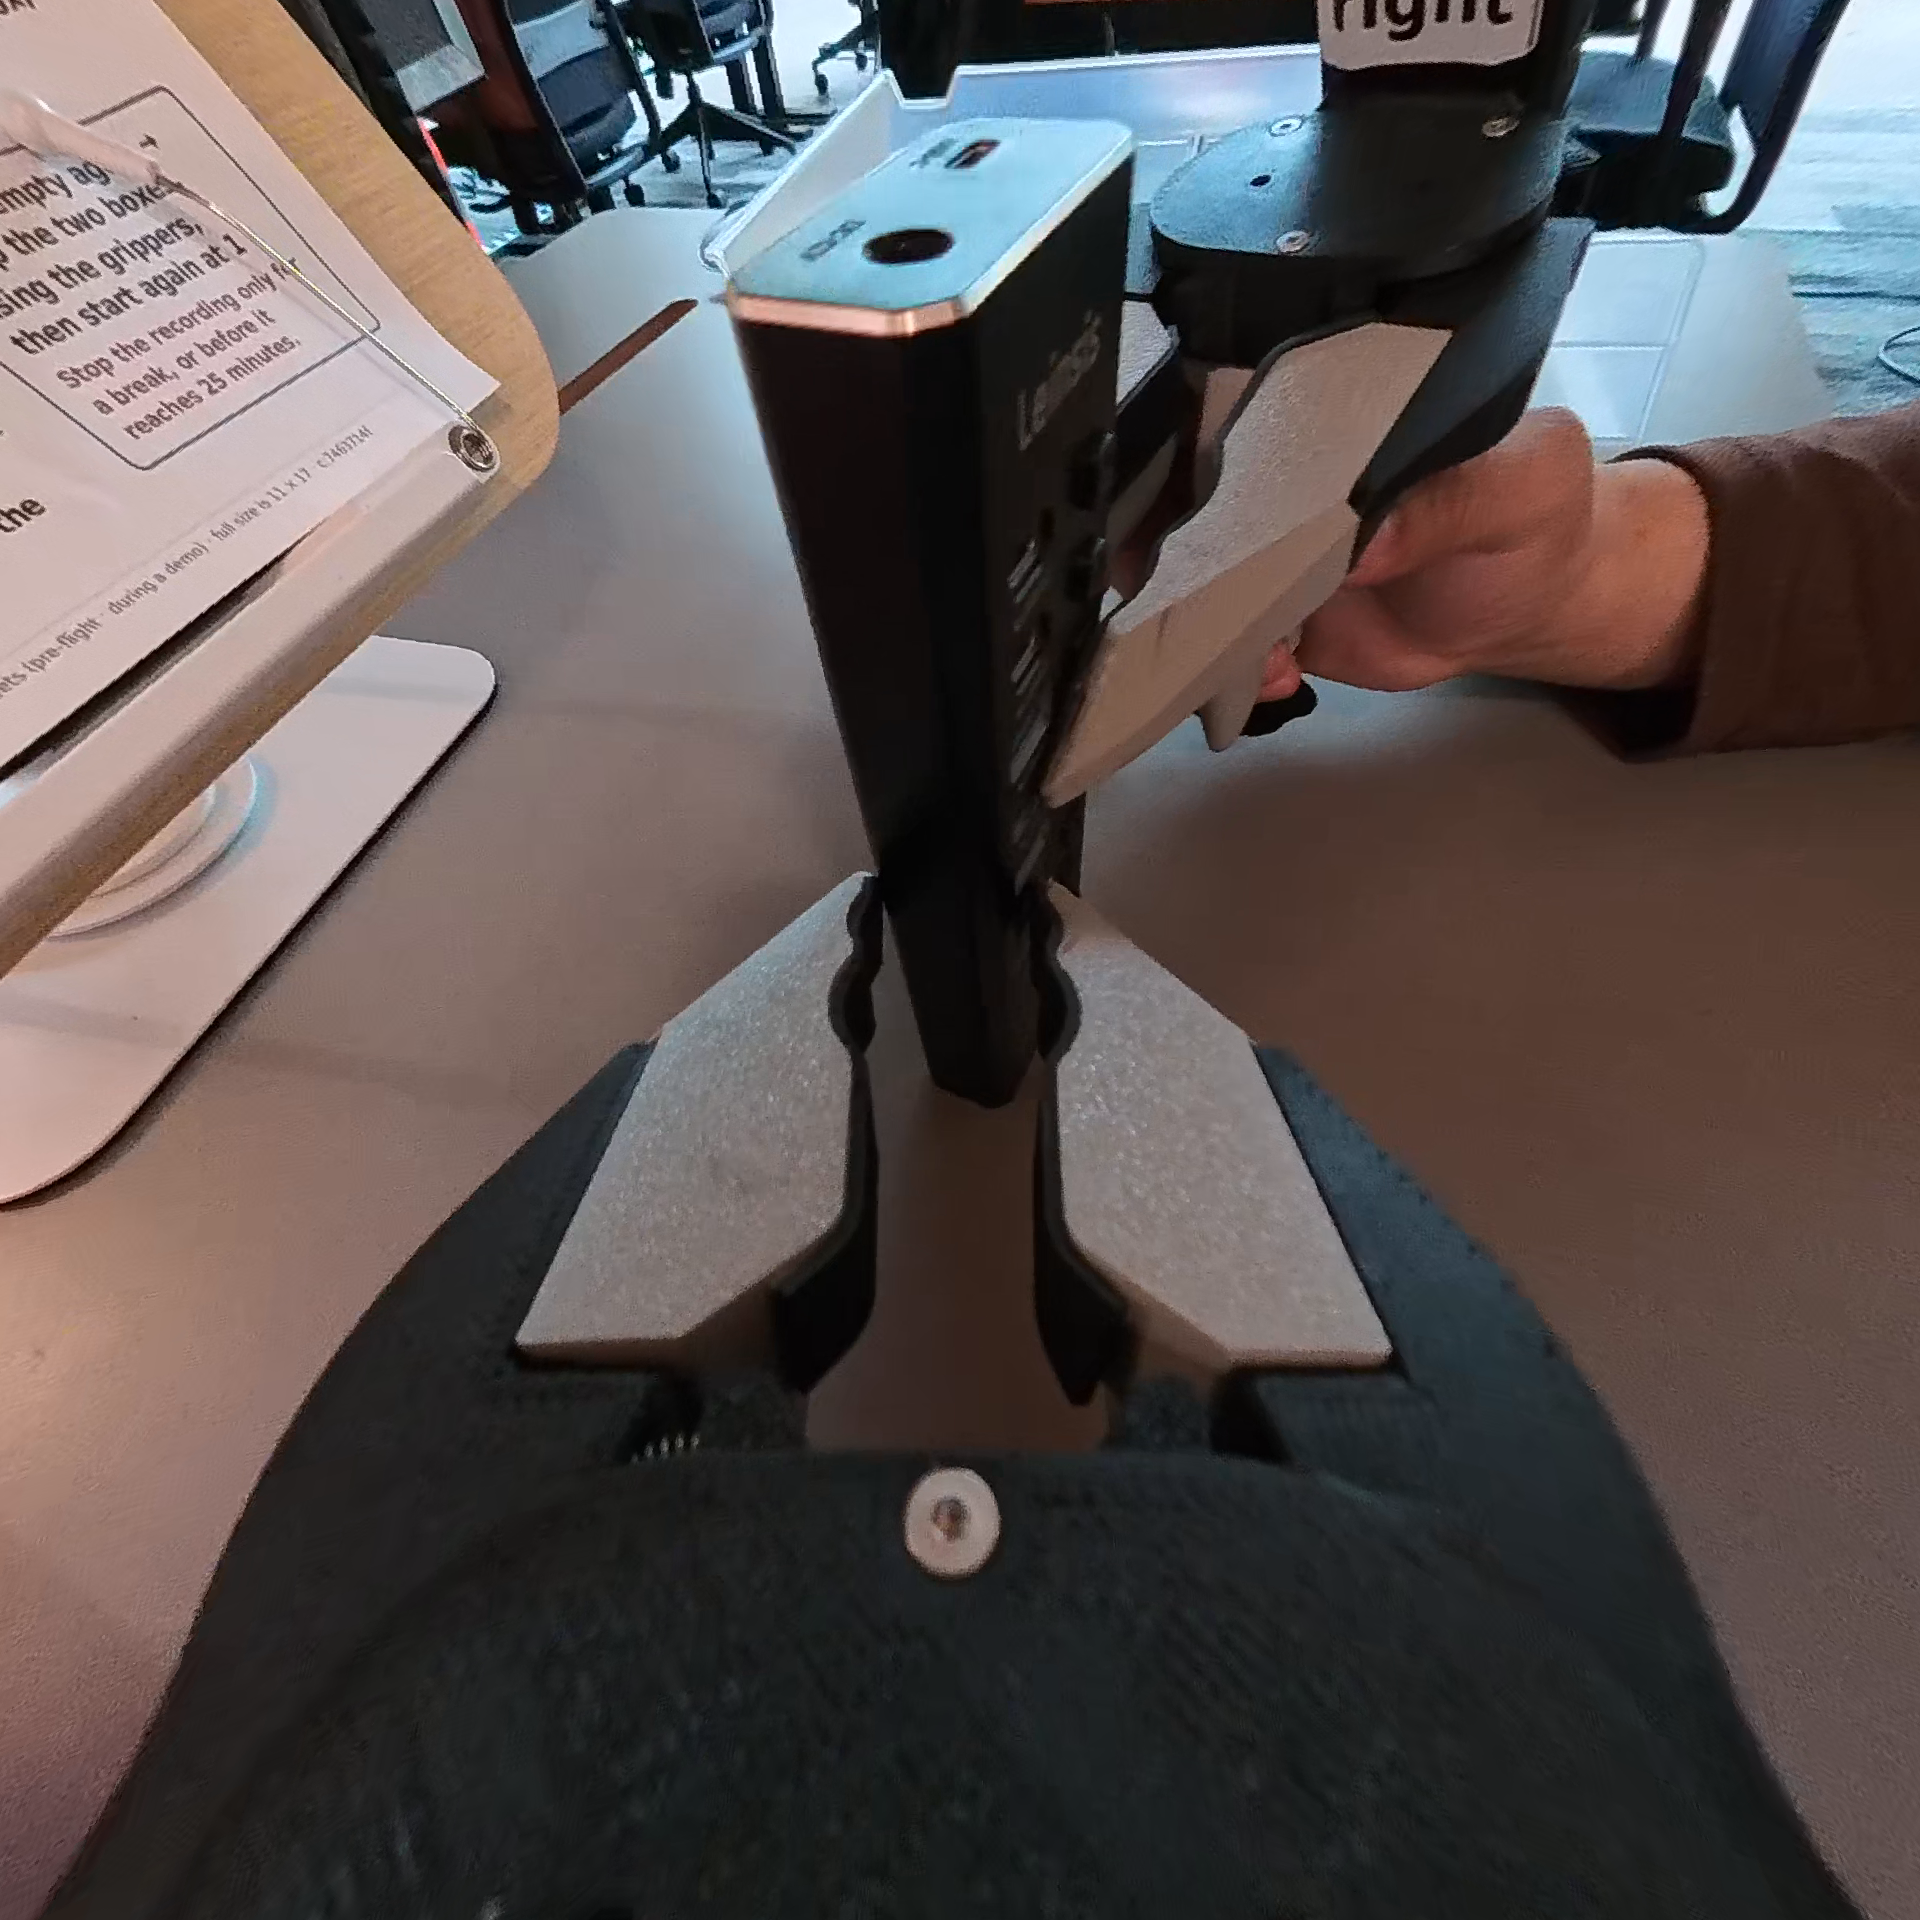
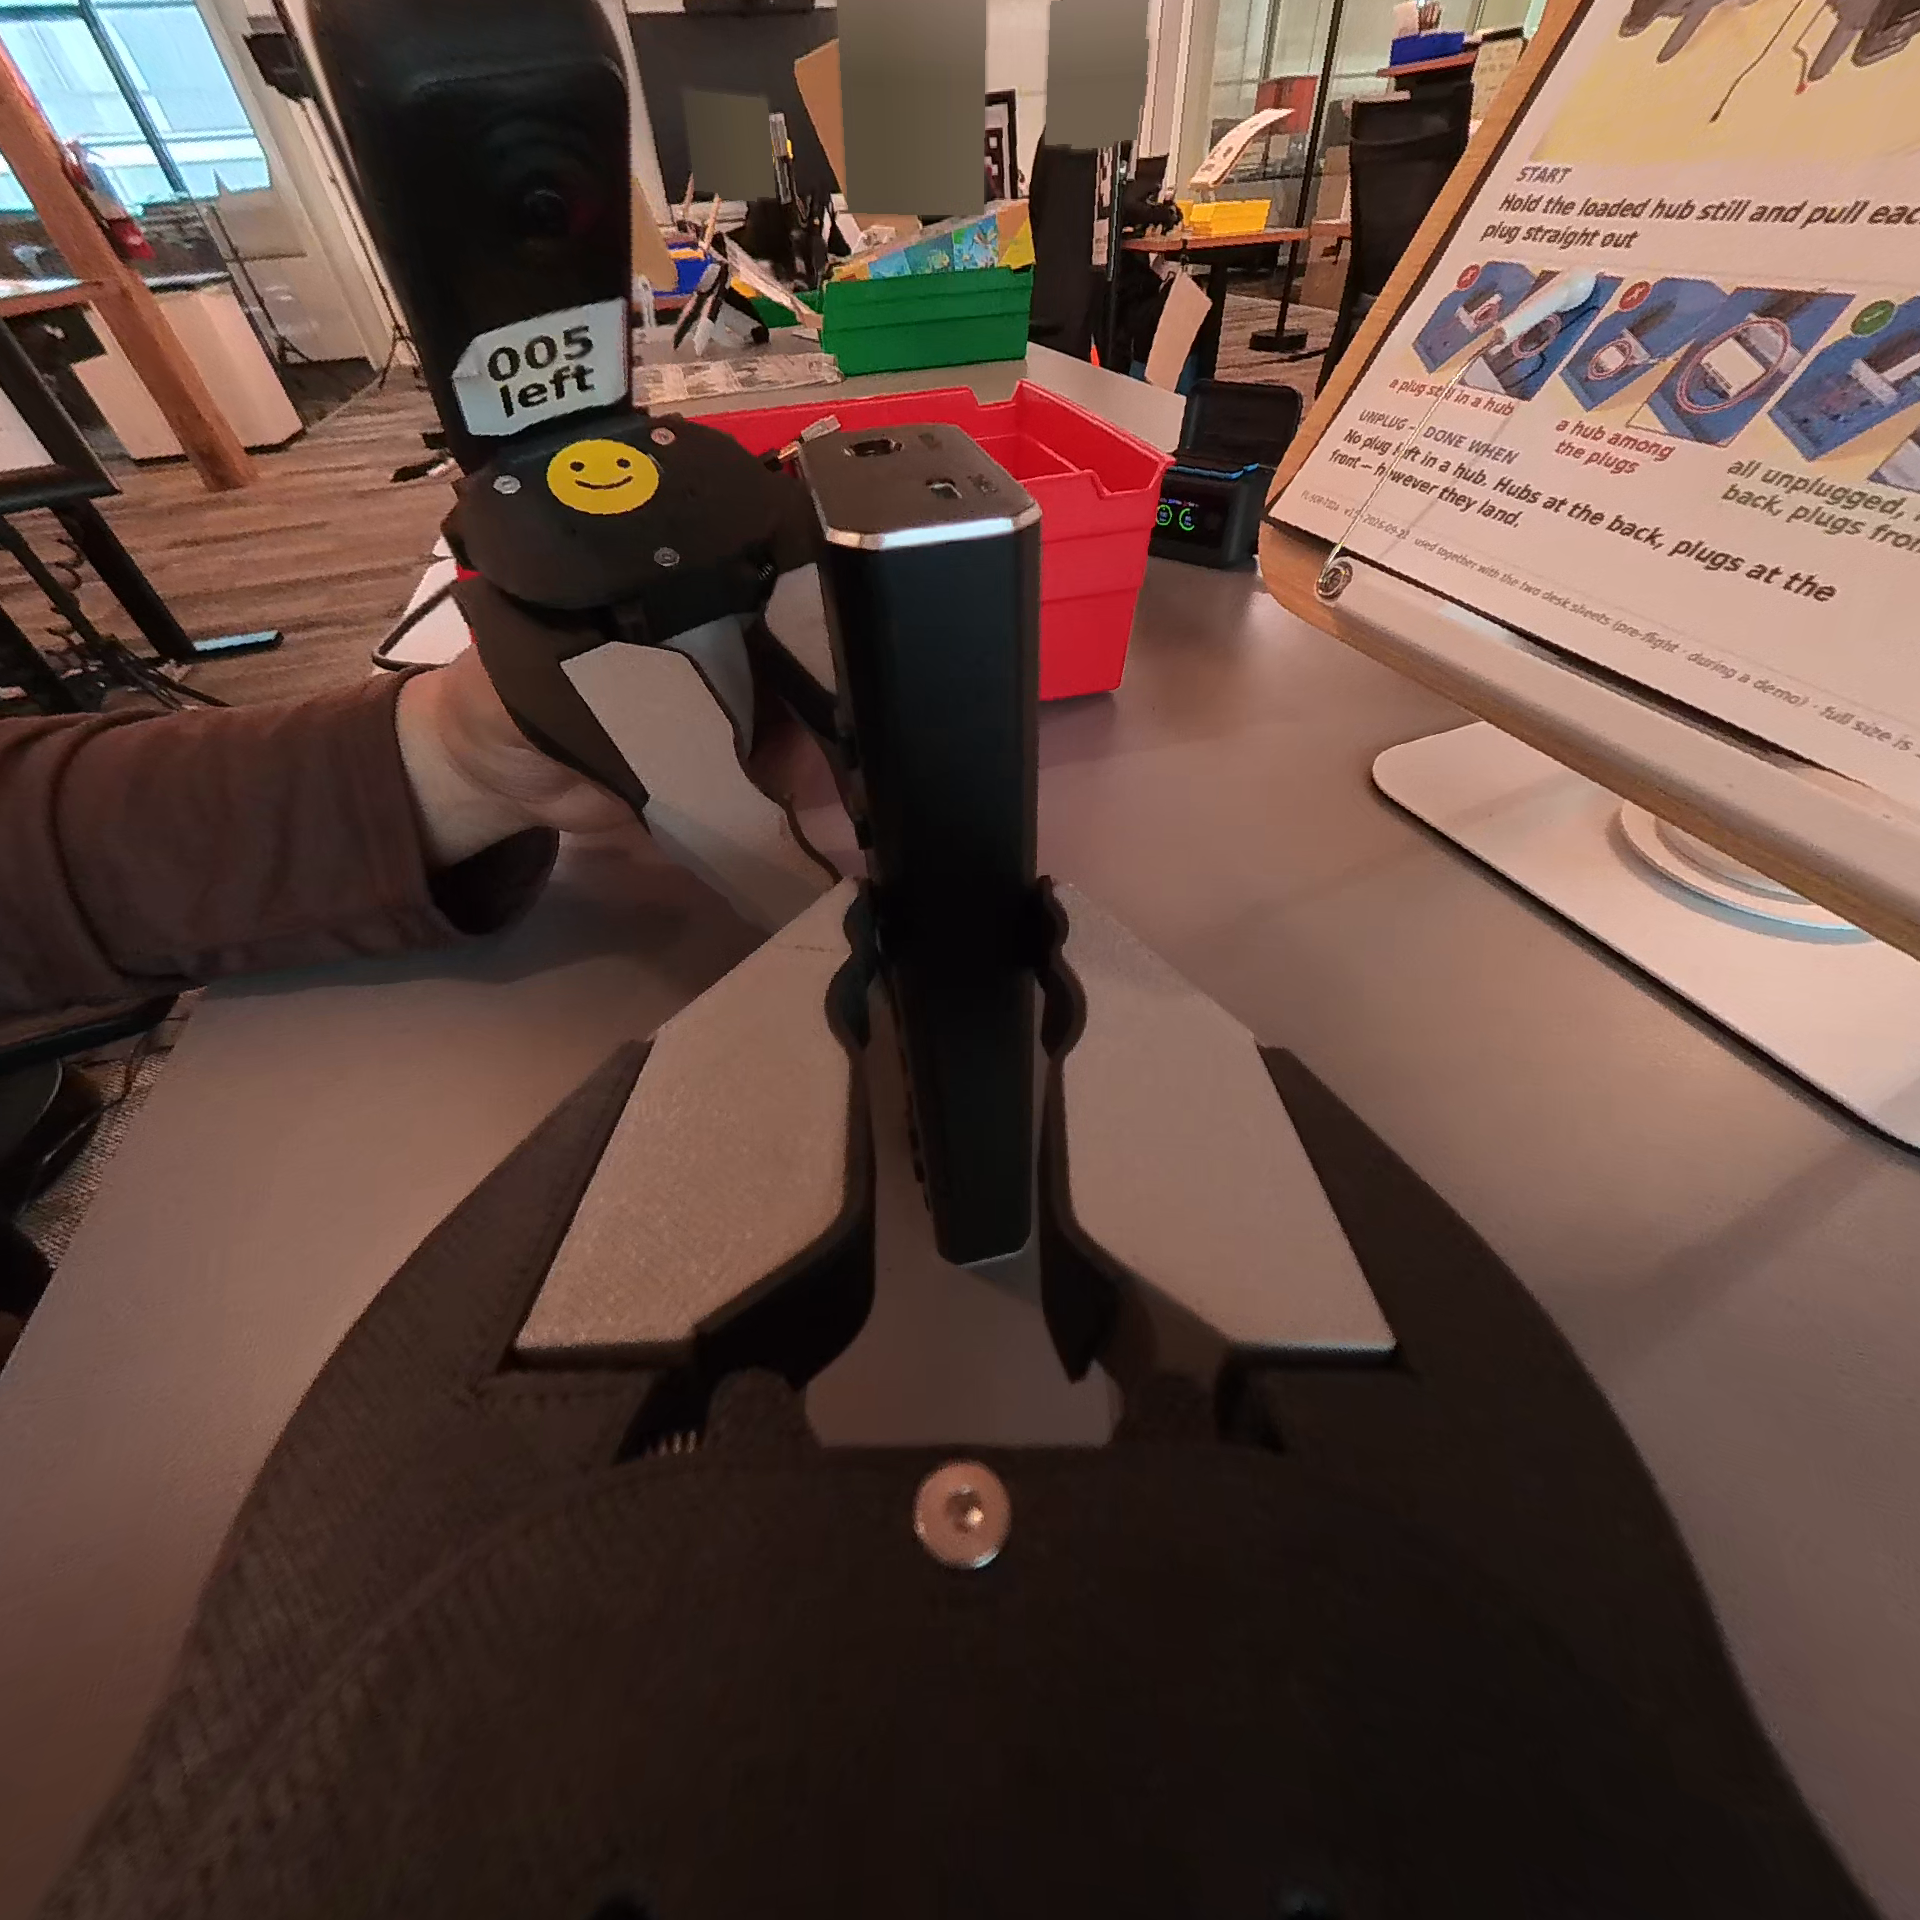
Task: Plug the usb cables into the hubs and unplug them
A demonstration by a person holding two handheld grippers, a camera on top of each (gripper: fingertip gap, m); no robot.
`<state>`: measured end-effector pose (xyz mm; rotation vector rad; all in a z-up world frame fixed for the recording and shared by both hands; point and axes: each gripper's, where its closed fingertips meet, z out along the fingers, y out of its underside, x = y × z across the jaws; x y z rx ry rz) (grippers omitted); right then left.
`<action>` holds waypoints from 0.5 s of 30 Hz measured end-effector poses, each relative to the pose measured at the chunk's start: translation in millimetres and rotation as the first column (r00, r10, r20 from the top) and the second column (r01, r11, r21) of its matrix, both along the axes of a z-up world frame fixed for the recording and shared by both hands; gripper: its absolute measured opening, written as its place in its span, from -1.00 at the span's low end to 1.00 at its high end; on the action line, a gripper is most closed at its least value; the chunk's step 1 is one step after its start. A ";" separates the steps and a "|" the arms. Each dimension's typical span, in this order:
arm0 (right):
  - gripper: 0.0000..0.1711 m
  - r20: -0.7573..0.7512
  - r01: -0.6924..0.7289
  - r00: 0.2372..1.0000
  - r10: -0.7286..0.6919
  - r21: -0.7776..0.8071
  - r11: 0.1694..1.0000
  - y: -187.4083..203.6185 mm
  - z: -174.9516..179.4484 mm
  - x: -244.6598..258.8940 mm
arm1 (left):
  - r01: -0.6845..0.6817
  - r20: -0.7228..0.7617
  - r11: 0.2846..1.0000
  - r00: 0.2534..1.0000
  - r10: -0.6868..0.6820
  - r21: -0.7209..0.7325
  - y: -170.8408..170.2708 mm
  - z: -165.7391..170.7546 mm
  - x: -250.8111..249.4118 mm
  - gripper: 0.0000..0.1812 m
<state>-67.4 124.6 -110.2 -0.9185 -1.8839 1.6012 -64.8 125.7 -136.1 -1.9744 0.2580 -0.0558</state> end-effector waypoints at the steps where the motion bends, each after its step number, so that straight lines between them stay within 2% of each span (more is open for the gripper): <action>1: -0.70 0.001 0.000 1.000 0.000 0.000 1.000 0.1 -0.1 0.0 | -0.001 -0.003 1.000 1.000 0.001 0.002 -0.4 1.0 0.0 -0.71; 10: -0.70 -0.011 -0.007 1.000 0.007 0.004 1.000 -0.1 0.2 0.6 | -0.082 0.046 0.994 0.996 0.079 0.071 -5.4 26.3 -0.6 -0.75; 12: -0.70 -0.018 -0.010 1.000 0.010 -0.002 1.000 -0.2 0.4 1.2 | -0.143 0.096 0.980 0.987 0.130 0.138 -10.5 39.4 3.0 -0.76; 15: -0.70 -0.018 -0.012 1.000 0.012 -0.010 1.000 0.3 0.4 0.5 | -0.160 0.206 0.959 0.972 0.112 0.233 -27.9 69.1 25.9 -0.79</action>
